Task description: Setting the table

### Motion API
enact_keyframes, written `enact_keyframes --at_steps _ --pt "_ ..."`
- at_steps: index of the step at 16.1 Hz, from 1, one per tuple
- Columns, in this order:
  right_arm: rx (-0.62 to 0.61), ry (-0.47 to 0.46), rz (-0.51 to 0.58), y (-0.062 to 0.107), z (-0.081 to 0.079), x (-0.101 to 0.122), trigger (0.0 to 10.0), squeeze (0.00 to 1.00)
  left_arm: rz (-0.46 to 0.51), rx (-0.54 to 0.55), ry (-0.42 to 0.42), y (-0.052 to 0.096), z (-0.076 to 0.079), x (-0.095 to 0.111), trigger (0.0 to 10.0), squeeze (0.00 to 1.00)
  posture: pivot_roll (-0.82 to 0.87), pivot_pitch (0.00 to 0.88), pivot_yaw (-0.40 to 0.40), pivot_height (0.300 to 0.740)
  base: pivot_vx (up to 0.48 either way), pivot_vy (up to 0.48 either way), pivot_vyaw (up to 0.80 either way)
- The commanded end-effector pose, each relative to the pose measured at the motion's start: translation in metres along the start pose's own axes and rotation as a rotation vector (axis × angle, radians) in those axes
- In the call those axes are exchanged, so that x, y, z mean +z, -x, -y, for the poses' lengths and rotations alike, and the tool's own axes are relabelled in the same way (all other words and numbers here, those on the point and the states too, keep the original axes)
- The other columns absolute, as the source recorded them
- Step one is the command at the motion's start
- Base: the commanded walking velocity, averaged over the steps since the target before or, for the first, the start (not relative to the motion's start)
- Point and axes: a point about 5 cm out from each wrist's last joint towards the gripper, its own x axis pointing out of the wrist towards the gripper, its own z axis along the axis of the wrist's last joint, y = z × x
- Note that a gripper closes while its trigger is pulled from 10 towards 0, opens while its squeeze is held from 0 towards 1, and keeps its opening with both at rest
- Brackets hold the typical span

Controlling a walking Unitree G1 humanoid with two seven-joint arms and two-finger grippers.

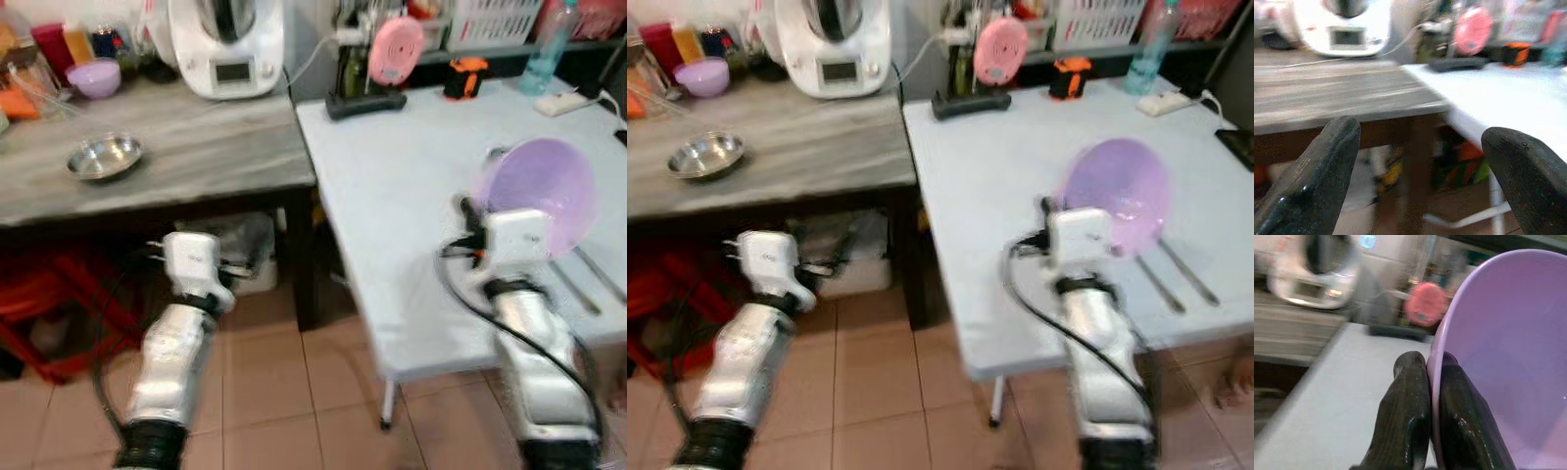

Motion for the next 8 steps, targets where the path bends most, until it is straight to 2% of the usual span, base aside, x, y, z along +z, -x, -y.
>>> enact_keyframes --at_steps 1,3,8 --pt "-0.010 0.020 0.031 -0.0016 0.0053 0.0068 10.0 0.00 0.013 0.000 -0.009 -0.0033 0.0015 0.0032 10.0 0.00 -0.13 0.039 0.088 0.740 0.000 0.458 0.00" --pt "-0.004 0.022 0.042 -0.0015 0.0037 0.0080 10.0 0.00 0.019 0.019 -0.018 -0.0052 -0.0025 0.0053 10.0 0.00 -0.13 0.034 0.092 0.740 0.000 0.456 0.00" --pt "0.004 0.013 0.046 -0.0011 0.0016 0.0084 10.0 0.00 0.025 0.039 -0.027 -0.0083 -0.0049 0.0068 10.0 0.00 -0.13 0.033 0.094 0.740 0.000 0.457 0.53"
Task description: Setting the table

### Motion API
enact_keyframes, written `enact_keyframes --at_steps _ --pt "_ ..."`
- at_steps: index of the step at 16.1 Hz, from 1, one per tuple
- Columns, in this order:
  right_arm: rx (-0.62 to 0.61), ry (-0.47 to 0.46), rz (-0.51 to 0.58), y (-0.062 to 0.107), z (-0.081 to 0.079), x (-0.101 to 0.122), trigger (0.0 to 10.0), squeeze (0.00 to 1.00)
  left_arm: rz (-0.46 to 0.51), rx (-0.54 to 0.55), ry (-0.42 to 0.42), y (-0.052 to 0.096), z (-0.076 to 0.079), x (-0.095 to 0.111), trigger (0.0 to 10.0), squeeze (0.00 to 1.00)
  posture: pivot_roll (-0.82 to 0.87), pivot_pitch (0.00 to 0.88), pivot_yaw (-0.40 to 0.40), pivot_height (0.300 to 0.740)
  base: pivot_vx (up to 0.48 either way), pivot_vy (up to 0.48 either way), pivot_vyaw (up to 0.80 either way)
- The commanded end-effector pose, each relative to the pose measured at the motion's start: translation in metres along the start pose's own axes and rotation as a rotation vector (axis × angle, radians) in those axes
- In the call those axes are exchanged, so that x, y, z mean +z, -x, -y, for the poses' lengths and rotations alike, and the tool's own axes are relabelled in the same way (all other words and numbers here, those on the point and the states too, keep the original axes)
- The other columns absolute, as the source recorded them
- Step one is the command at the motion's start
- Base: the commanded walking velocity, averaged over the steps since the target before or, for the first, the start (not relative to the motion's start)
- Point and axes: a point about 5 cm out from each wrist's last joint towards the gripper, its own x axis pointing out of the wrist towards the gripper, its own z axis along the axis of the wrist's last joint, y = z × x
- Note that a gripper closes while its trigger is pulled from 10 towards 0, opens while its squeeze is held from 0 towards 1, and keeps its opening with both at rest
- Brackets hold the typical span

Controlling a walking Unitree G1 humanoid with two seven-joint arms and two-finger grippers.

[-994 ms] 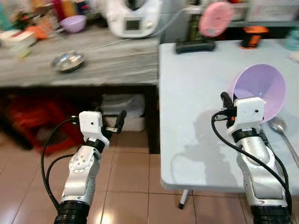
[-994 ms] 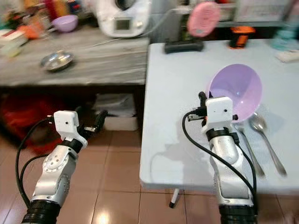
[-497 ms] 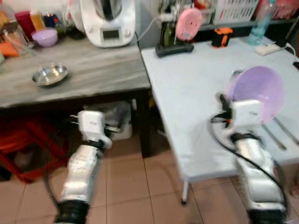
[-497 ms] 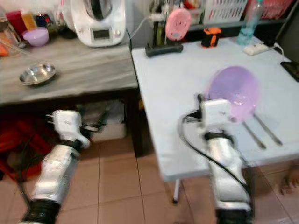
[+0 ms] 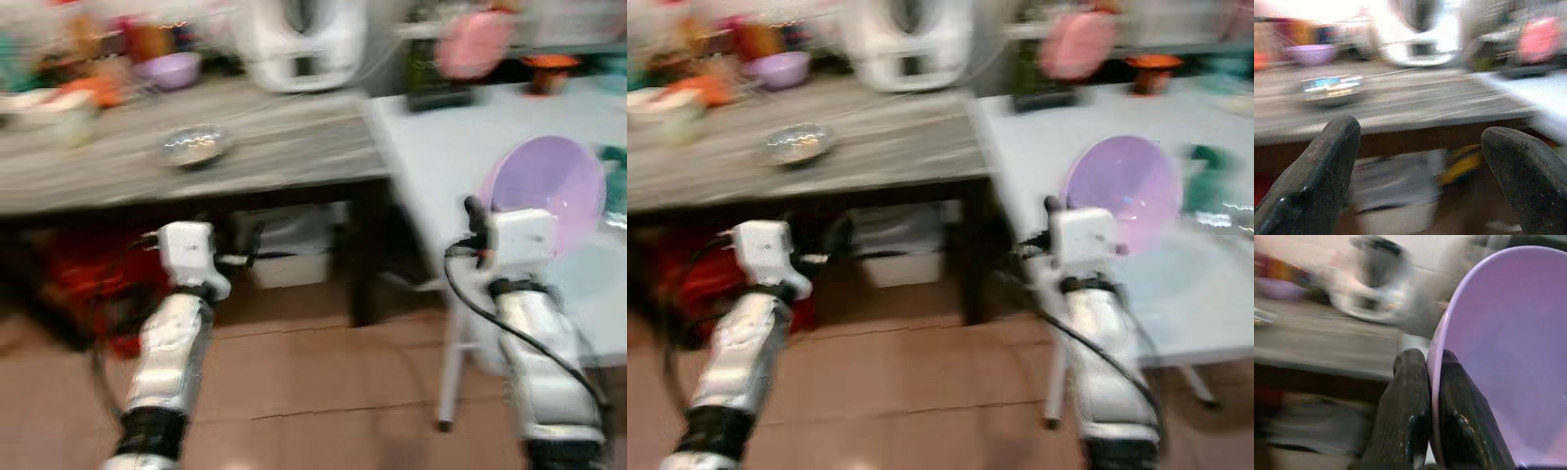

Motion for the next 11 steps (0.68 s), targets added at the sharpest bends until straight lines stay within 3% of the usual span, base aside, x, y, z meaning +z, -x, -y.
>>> enact_keyframes --at_steps 1,4,11 --pt "-0.007 0.013 0.023 0.0006 0.0059 0.0049 10.0 0.00 0.012 0.004 -0.010 -0.0019 0.0020 0.0021 10.0 0.00 -0.13 0.035 0.095 0.740 0.000 0.461 0.55" --pt "-0.003 0.006 0.016 0.0029 0.0055 0.0028 10.0 0.00 0.007 0.011 -0.013 -0.0015 0.0010 0.0003 10.0 0.00 -0.13 0.038 0.093 0.740 0.000 0.461 0.49" --pt "-0.016 0.011 0.010 0.0039 0.0071 0.0018 10.0 0.00 0.007 0.013 -0.016 -0.0018 0.0010 -0.0003 10.0 0.00 -0.13 0.042 0.094 0.740 0.000 0.462 0.00"
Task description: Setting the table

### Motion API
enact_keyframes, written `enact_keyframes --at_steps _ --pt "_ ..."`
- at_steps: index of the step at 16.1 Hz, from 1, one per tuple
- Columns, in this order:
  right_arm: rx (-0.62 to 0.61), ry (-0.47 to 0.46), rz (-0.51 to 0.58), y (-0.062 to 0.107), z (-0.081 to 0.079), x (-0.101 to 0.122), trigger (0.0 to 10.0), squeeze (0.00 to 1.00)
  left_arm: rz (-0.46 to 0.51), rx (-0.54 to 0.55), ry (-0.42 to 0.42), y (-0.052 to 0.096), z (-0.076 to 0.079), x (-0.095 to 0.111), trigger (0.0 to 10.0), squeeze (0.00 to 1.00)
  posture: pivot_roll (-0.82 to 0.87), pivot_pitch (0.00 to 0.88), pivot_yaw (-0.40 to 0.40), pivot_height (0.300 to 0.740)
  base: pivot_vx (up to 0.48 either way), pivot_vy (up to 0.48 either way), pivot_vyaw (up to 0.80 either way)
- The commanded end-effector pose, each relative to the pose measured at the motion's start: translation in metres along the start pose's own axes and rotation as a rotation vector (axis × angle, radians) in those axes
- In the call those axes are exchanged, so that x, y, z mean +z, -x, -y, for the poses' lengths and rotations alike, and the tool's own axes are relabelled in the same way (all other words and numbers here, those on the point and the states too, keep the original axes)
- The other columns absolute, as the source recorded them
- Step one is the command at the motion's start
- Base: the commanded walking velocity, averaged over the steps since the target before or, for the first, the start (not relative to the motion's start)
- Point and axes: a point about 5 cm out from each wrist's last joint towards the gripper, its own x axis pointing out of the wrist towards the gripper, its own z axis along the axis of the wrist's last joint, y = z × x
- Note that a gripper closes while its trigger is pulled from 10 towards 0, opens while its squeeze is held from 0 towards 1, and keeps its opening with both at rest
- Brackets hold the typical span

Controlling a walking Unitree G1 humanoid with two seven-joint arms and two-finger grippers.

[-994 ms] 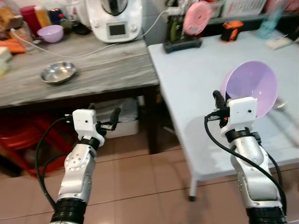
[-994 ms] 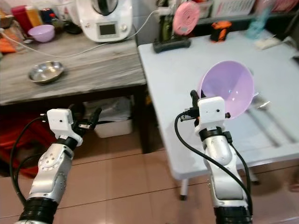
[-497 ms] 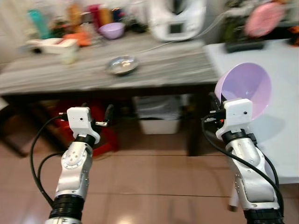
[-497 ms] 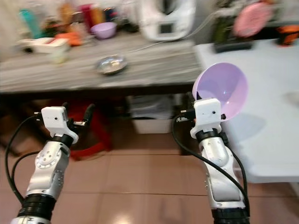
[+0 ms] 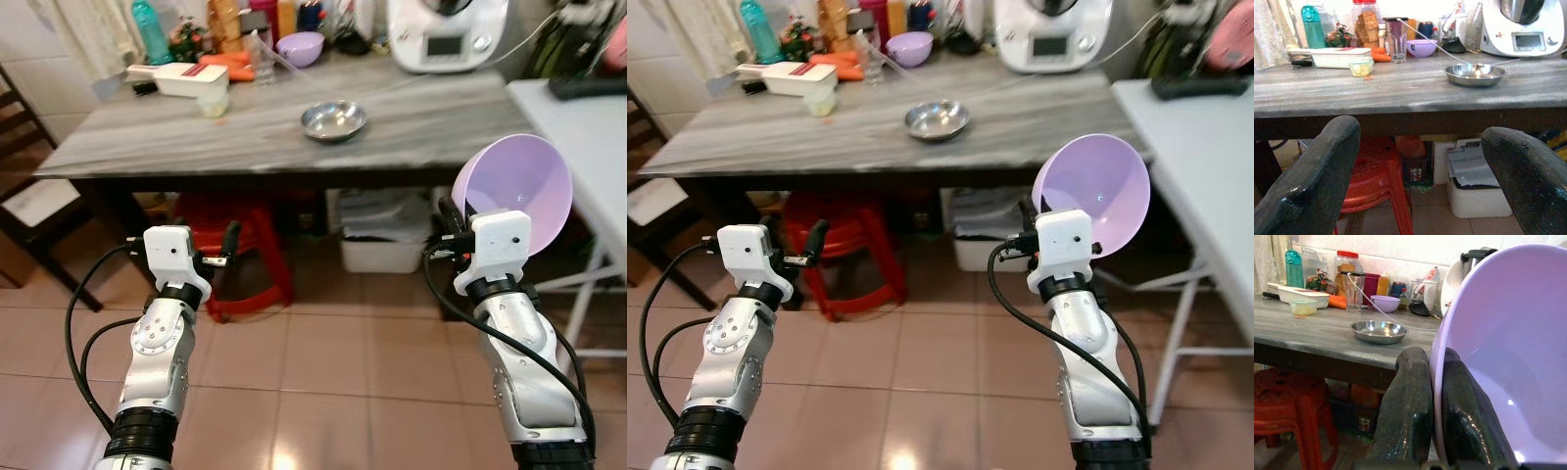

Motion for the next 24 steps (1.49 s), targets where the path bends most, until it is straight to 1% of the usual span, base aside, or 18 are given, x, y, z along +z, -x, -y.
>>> enact_keyframes --at_steps 1,2,5,8,13,17,19,24 --pt "-0.019 0.010 0.017 0.000 0.004 0.004 10.0 0.00 0.001 -0.008 -0.017 -0.002 0.001 0.001 10.0 0.00 -0.13 0.041 0.094 0.740 0.000 0.465 0.00" --pt "-0.020 0.007 0.017 0.000 0.004 0.004 10.0 0.00 0.011 -0.013 -0.027 -0.002 0.003 0.002 10.0 0.00 -0.13 0.041 0.094 0.740 0.000 0.000 0.00" --pt "-0.008 0.012 0.022 0.000 0.003 0.005 10.0 0.00 0.000 -0.044 -0.007 0.001 0.004 0.000 10.0 0.00 -0.13 0.041 0.094 0.740 0.000 0.000 0.00" --pt "-0.002 0.012 0.023 -0.001 0.003 0.005 10.0 0.00 0.004 -0.055 -0.013 0.002 0.004 0.000 10.0 0.00 -0.14 0.041 0.093 0.740 0.089 0.000 0.51" --pt "-0.001 0.007 0.025 0.000 0.002 0.005 10.0 0.00 0.007 -0.068 -0.008 0.002 0.005 0.001 10.0 0.00 -0.14 0.044 0.095 0.740 0.337 0.000 0.46" --pt "-0.001 0.007 0.023 0.000 0.002 0.005 10.0 0.00 0.004 -0.078 0.000 0.002 0.009 0.000 10.0 0.00 -0.14 0.046 0.094 0.740 0.376 0.000 0.00" --pt "-0.002 0.005 0.021 0.000 0.002 0.005 10.0 0.00 -0.002 -0.093 0.010 0.004 0.014 -0.003 10.0 0.00 -0.14 0.047 0.093 0.740 0.379 0.000 0.00" --pt "0.002 -0.002 0.014 -0.001 0.000 0.003 10.0 0.00 -0.003 -0.106 0.016 0.004 0.018 -0.003 10.0 0.00 -0.14 0.047 0.092 0.740 0.382 0.000 0.00"
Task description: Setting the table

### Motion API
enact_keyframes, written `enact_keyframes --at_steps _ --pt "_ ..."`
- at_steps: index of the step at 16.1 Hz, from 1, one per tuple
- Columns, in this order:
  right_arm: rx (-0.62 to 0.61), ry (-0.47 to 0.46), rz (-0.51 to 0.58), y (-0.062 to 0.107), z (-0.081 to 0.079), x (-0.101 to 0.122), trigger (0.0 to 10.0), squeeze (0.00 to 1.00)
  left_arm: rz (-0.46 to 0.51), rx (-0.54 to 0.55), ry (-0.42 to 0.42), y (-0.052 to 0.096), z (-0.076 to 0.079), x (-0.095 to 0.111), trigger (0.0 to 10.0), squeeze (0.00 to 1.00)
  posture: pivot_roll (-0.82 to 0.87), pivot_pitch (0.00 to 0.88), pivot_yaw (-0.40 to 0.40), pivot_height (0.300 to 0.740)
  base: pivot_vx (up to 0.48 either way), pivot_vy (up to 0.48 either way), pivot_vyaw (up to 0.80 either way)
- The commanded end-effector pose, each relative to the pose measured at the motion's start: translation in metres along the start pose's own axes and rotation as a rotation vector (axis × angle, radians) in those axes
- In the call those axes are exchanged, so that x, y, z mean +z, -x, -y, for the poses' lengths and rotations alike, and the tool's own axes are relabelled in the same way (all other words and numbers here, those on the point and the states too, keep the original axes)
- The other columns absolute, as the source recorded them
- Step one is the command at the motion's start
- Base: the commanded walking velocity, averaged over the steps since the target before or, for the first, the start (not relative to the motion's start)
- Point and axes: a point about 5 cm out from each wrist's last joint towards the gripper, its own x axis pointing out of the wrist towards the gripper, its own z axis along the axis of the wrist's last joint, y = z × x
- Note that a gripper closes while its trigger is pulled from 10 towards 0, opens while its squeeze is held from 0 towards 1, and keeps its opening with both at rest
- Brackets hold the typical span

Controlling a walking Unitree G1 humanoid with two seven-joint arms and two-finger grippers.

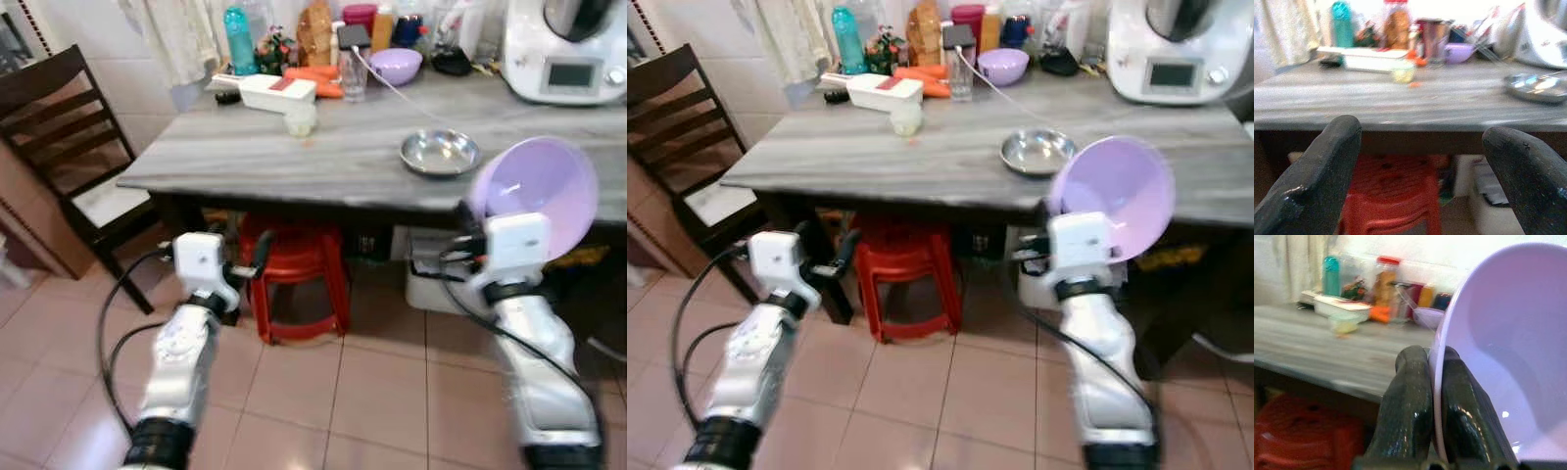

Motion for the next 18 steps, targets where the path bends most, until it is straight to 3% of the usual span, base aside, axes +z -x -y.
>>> enact_keyframes --at_steps 1,3,7,18 --pt "-0.007 0.008 0.017 -0.0008 0.0039 0.0043 10.0 0.00 0.008 -0.007 -0.006 -0.0032 0.0016 0.0035 10.0 0.00 -0.14 0.047 0.092 0.740 0.386 0.000 0.00" --pt "-0.020 -0.009 0.004 -0.0015 0.0050 0.0027 10.0 0.00 0.010 -0.017 -0.005 -0.0034 0.0038 0.0039 10.0 0.00 -0.14 0.047 0.092 0.740 0.384 0.000 0.00" --pt "-0.017 -0.009 0.006 -0.0027 0.0053 0.0025 10.0 0.00 0.006 -0.029 0.001 -0.0024 0.0077 0.0023 10.0 0.00 -0.14 0.040 0.090 0.740 0.385 0.000 -0.67" --pt "-0.017 -0.008 -0.006 -0.0025 0.0036 -0.0012 10.0 0.00 0.003 -0.032 0.007 0.0019 0.0099 0.0009 10.0 0.00 -0.14 0.035 0.089 0.740 0.387 0.000 0.00"
